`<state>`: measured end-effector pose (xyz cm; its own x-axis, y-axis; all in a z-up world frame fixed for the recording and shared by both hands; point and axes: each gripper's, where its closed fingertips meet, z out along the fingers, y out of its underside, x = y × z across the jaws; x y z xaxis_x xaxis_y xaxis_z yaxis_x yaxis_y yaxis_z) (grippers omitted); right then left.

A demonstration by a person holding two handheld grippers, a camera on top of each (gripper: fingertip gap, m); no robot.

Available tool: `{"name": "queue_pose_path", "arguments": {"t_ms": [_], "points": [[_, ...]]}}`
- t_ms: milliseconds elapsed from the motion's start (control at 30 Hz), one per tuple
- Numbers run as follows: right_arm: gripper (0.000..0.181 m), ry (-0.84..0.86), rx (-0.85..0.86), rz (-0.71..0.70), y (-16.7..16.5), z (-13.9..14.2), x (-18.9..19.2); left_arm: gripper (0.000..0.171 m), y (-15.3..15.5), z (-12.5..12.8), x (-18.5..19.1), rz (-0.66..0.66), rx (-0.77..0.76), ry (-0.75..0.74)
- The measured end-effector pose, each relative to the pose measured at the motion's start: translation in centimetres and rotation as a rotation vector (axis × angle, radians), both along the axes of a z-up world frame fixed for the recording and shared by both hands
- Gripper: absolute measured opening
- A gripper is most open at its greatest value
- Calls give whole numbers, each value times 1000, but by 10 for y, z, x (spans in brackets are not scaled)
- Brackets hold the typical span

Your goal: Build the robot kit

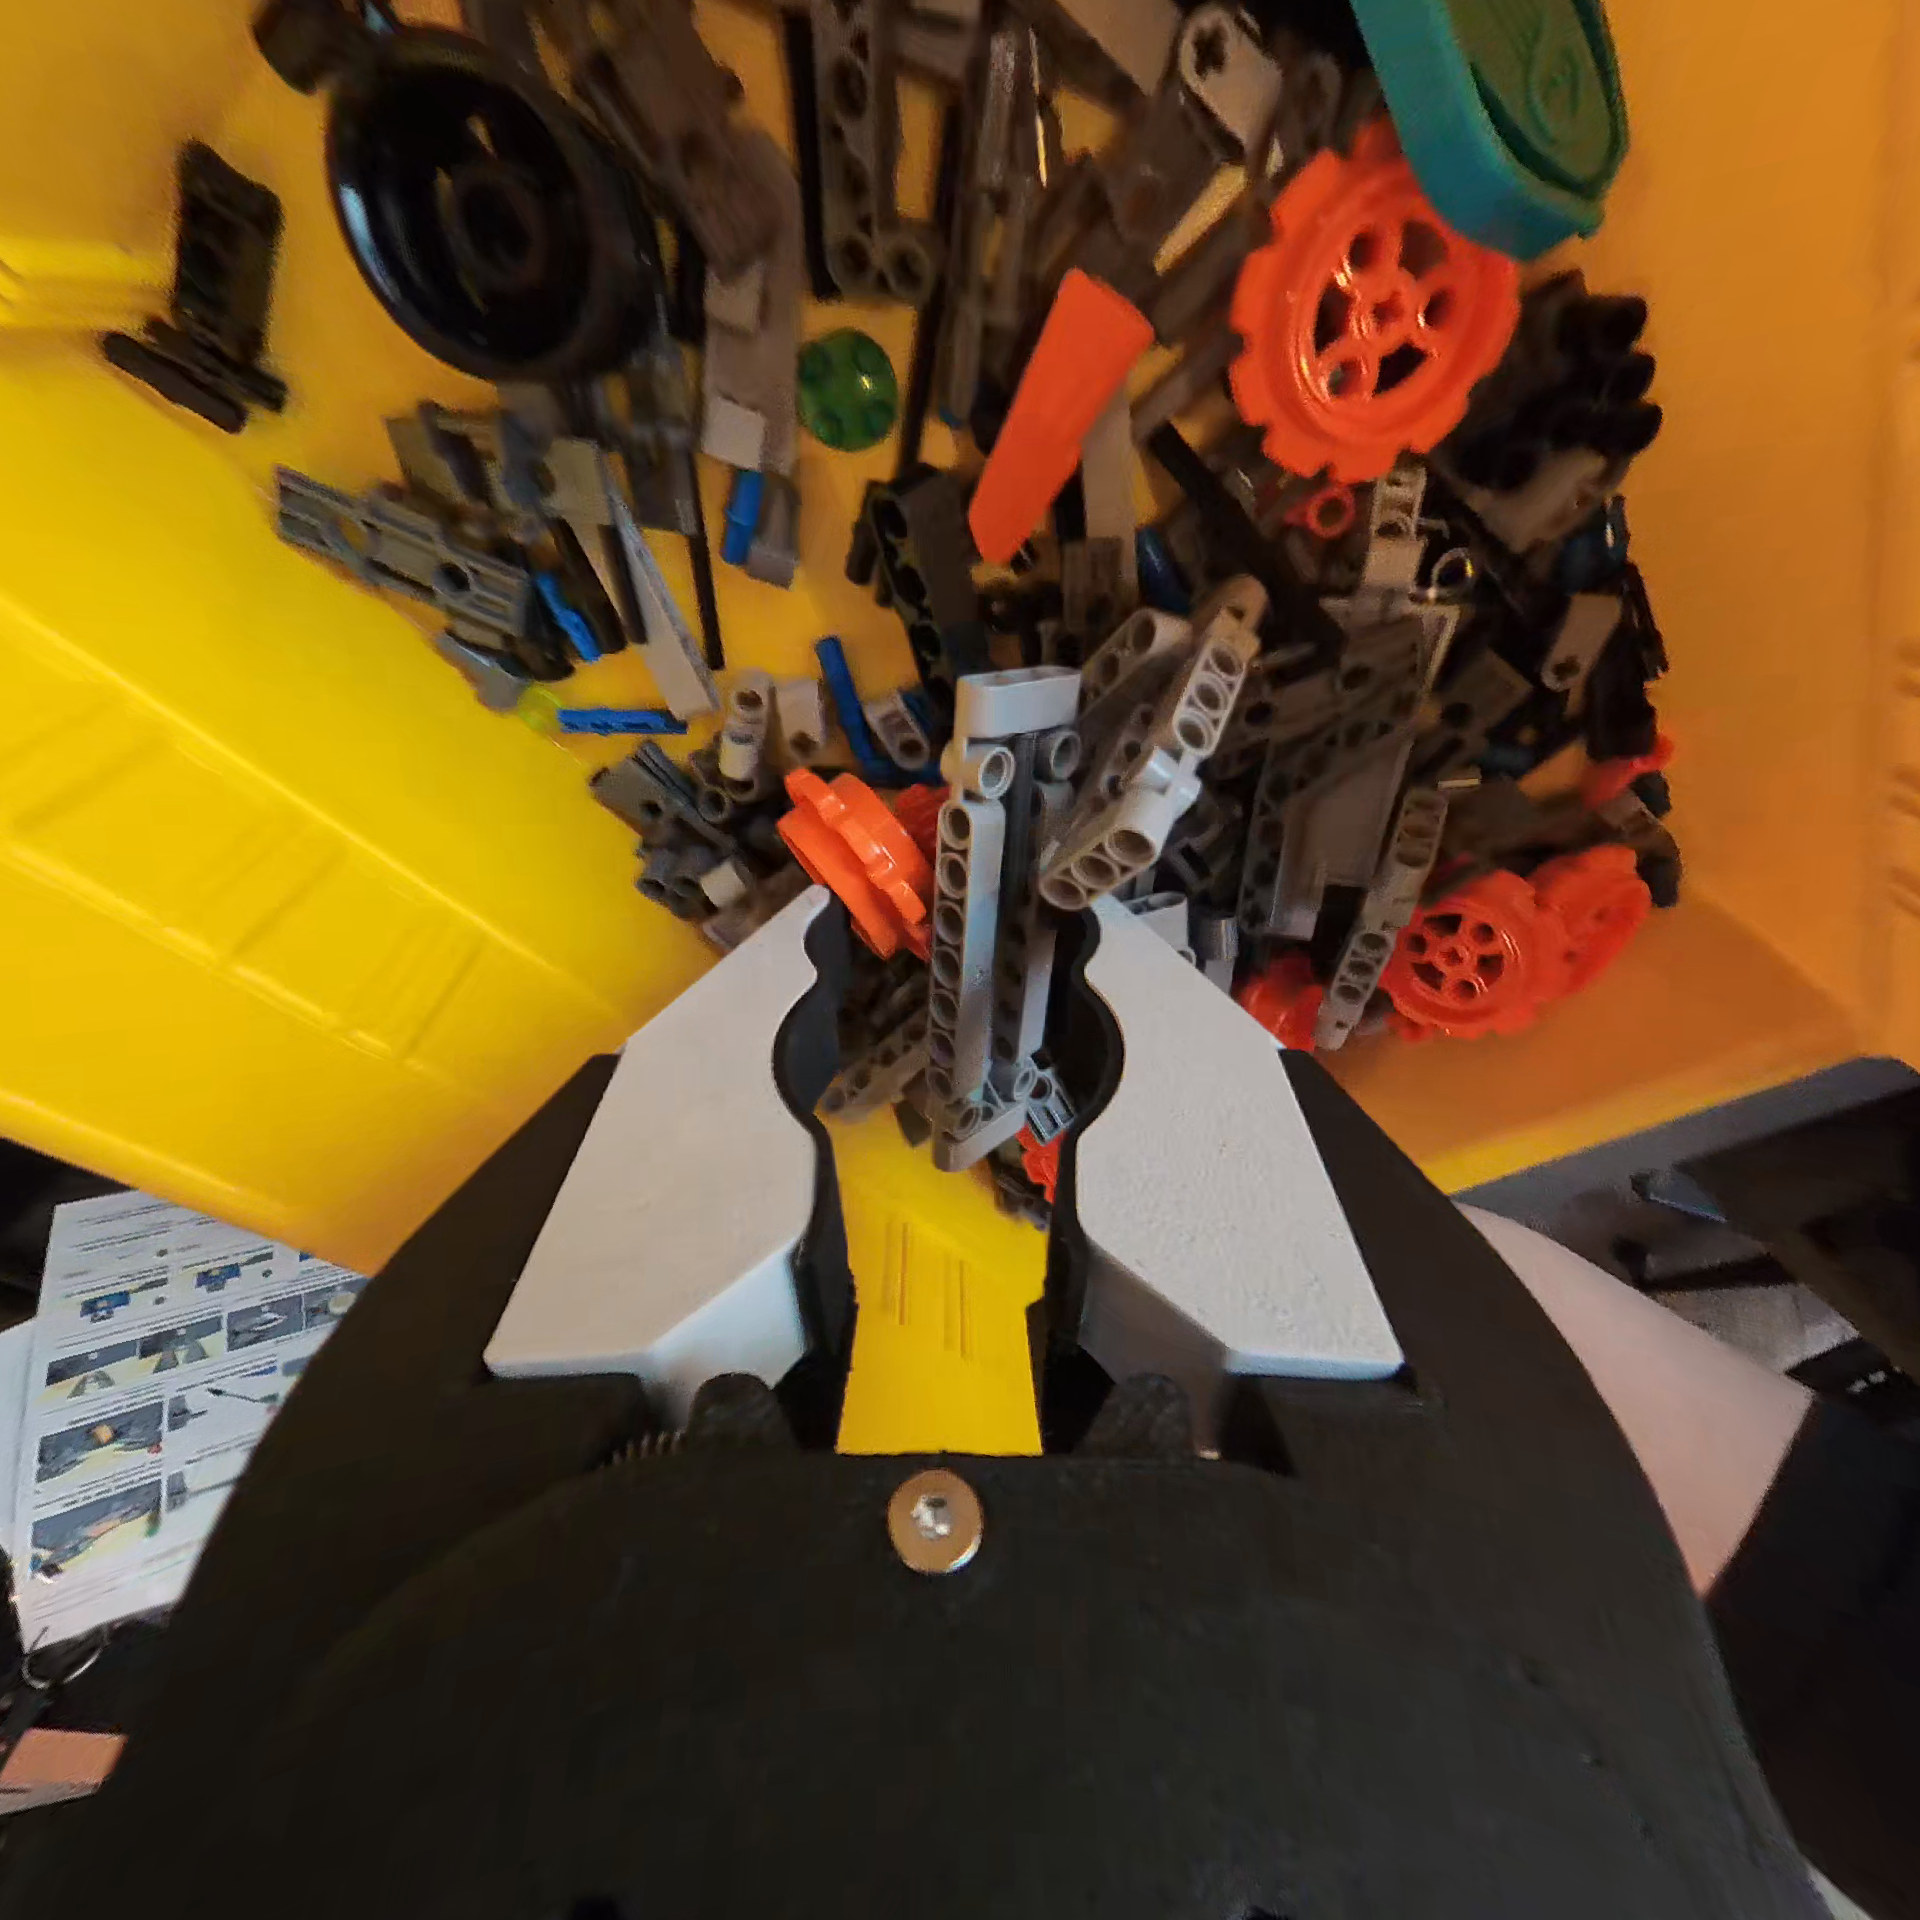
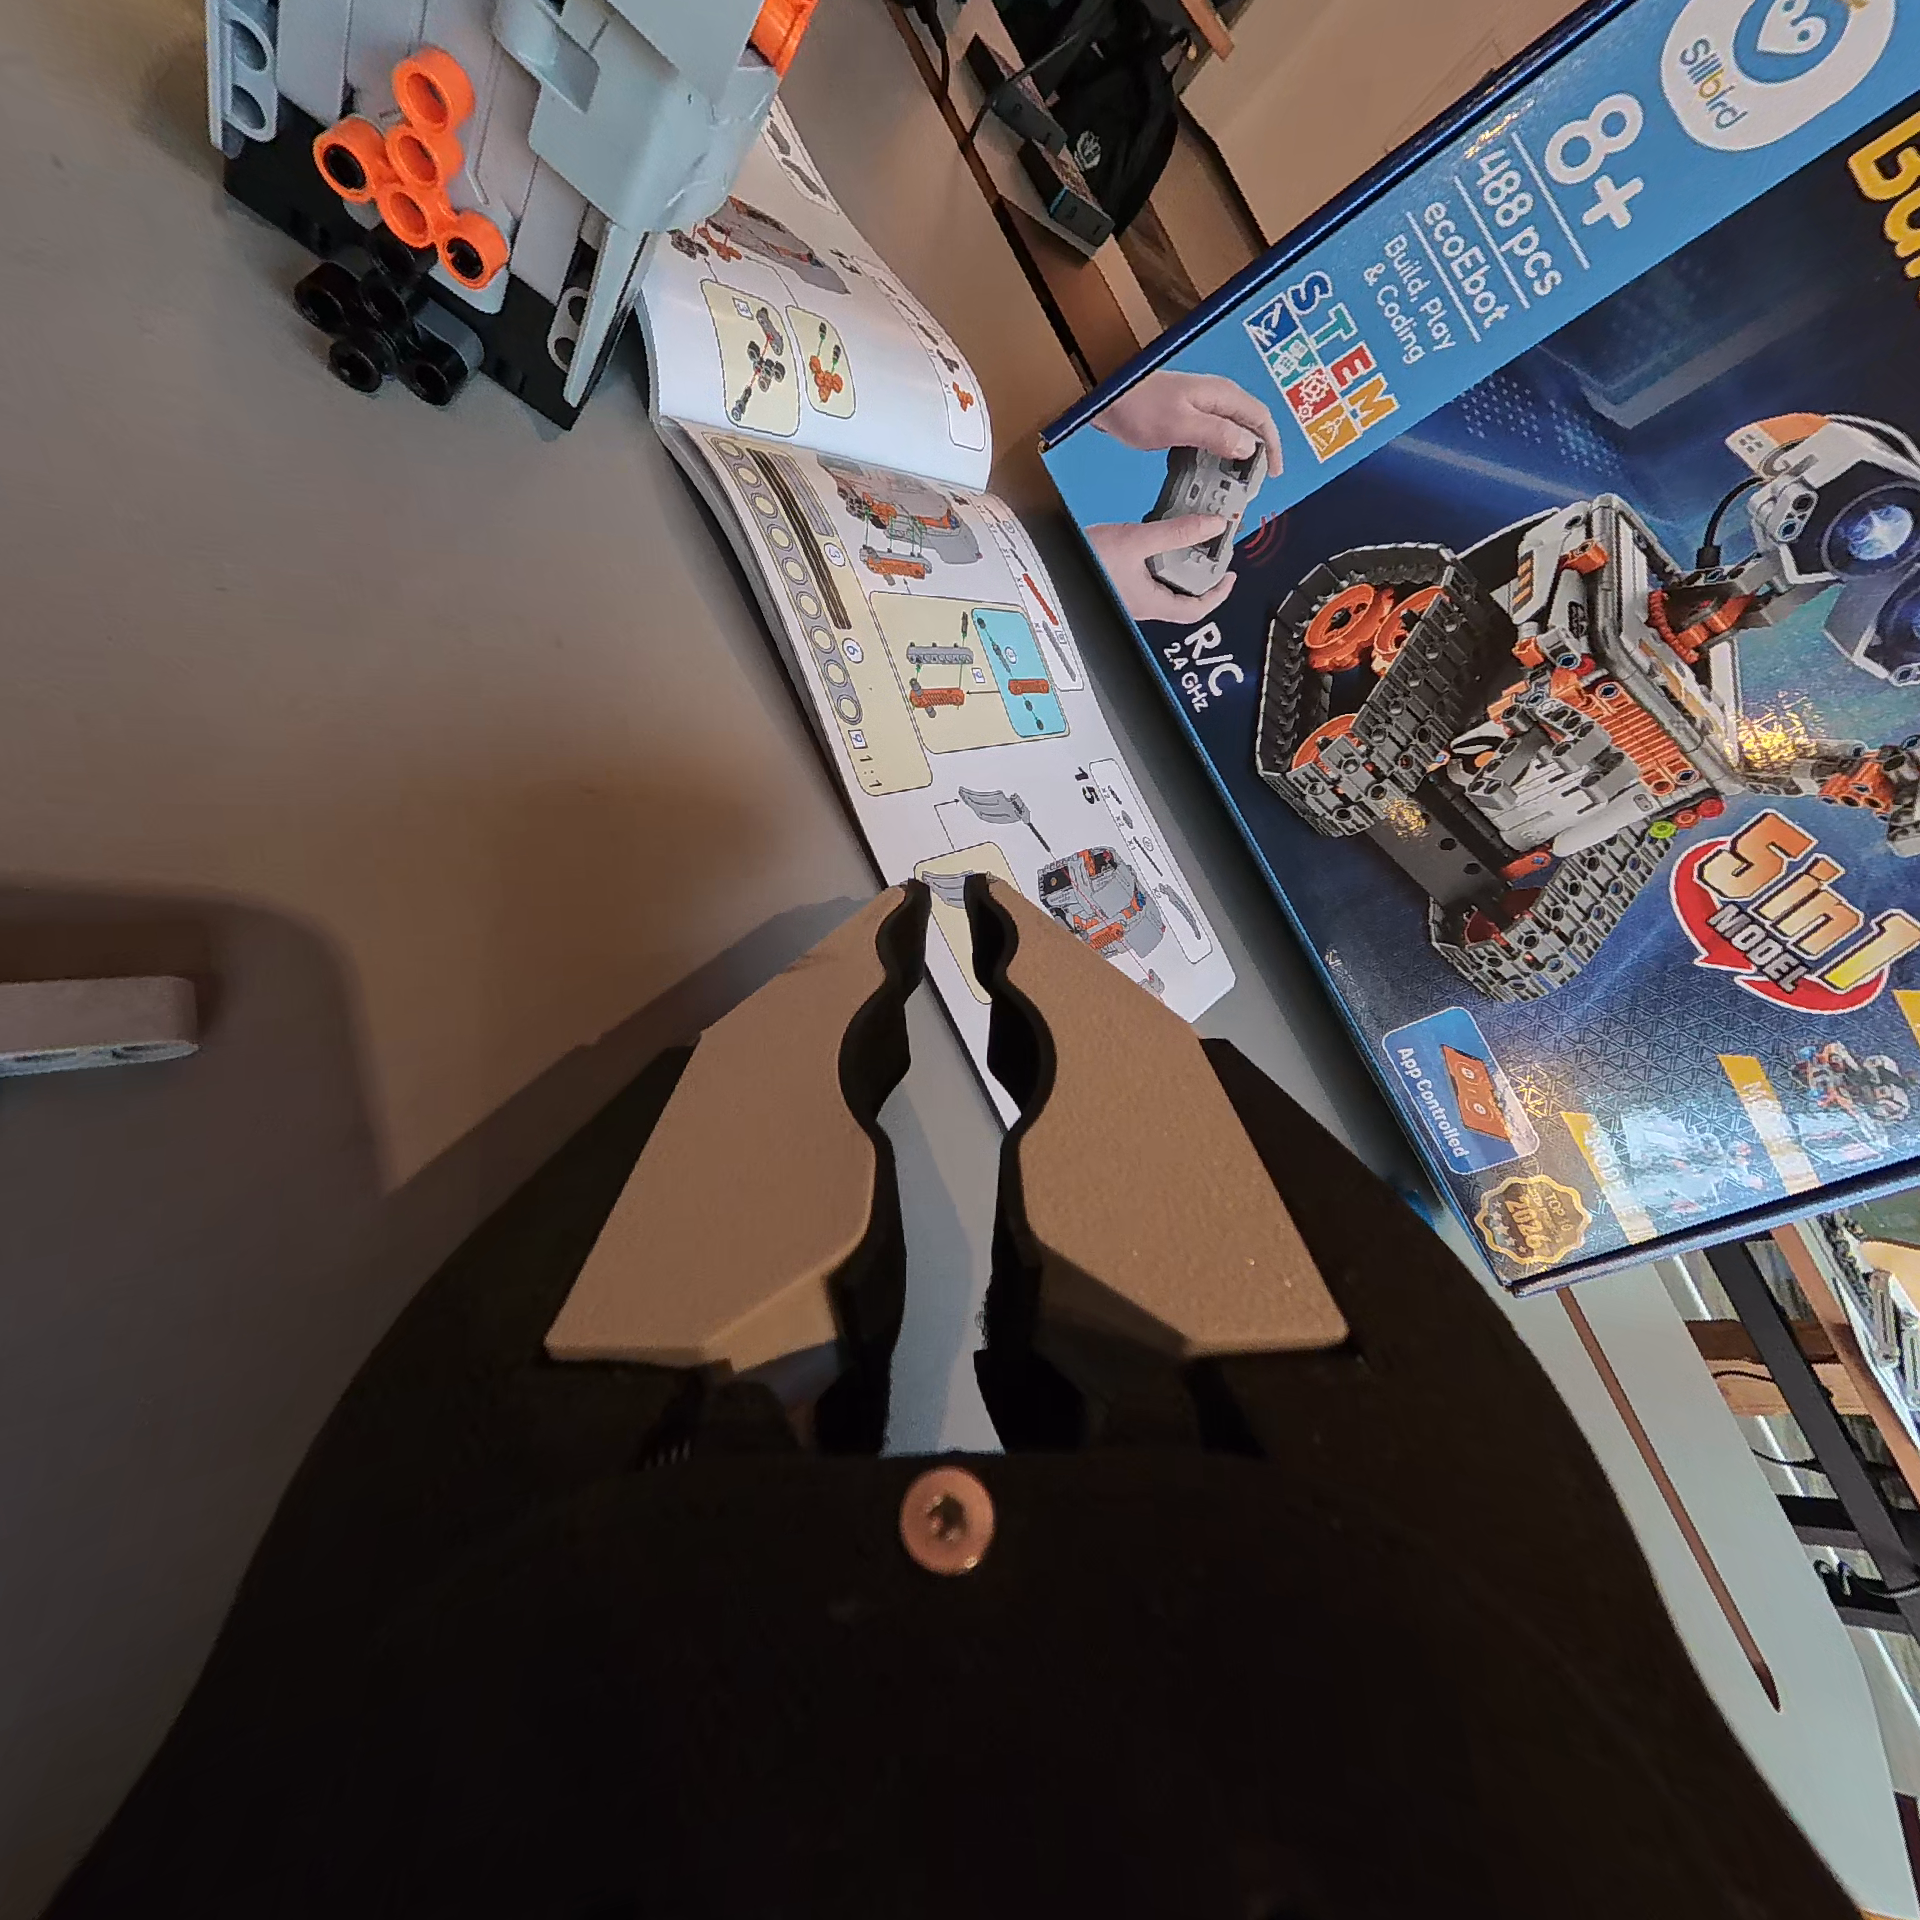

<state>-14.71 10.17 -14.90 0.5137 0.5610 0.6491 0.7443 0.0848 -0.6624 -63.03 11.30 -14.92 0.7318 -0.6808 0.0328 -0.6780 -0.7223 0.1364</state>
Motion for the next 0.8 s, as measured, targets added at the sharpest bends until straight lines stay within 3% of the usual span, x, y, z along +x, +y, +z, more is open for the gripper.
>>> {"name": "queue_pose_path", "arguments": {"t_ms": [133,200,367,467,633,800], "points": [[7,-1,-1,1,0,0,0,34,-18,6,1,-6,-50,-21],[7,-2,-1,1,0,0,0,22,-30,10,6,-10,-86,-61],[7,-4,-1,0,0,-1,0,27,-36,15,9,11,-114,-100],[7,-4,-2,0,0,-1,0,29,-18,23,2,65,-28,-118],[7,-7,-3,0,0,-1,0,37,41,38,-12,148,221,-139],[7,-11,-3,-1,0,-1,0,36,74,33,15,63,308,-199]]}}
